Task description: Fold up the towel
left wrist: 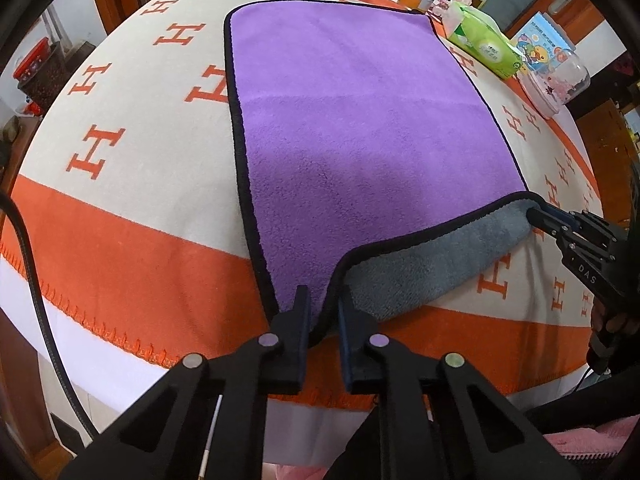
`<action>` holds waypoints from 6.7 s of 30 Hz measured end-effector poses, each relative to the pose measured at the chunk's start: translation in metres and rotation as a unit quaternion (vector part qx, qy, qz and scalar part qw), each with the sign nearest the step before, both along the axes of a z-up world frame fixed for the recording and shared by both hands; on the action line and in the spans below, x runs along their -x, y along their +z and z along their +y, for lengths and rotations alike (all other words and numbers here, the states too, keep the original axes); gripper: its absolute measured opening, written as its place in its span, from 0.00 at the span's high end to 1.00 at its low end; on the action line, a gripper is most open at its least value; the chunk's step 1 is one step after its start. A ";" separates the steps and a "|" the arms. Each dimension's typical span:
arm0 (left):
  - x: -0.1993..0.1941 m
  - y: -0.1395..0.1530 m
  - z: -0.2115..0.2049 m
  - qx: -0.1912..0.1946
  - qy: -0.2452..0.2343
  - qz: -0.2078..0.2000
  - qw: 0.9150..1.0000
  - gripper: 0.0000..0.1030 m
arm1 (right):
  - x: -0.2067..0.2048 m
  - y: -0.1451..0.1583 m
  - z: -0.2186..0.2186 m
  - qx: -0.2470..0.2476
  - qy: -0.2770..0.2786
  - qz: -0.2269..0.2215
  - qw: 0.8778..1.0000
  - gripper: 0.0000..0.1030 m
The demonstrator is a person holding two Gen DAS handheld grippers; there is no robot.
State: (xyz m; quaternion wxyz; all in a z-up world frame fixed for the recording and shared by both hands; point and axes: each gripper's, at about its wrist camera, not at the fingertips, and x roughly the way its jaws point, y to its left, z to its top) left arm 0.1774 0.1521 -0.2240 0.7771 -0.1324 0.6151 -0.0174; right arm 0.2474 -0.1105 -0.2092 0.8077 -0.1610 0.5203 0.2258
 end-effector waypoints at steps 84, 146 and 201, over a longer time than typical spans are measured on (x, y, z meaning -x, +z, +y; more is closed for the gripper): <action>-0.191 0.073 0.096 -0.111 0.067 -0.197 0.972 0.37 | -0.132 0.057 0.088 -0.051 -0.096 -0.315 0.943 0.41; 0.142 0.192 -0.140 -0.099 -0.085 -0.191 0.973 0.09 | 0.252 0.156 -0.114 -0.085 -0.276 -0.078 0.954 0.06; 0.165 0.217 -0.149 -0.139 -0.047 -0.259 0.955 0.01 | 0.262 0.173 -0.093 -0.109 -0.295 -0.105 0.943 0.00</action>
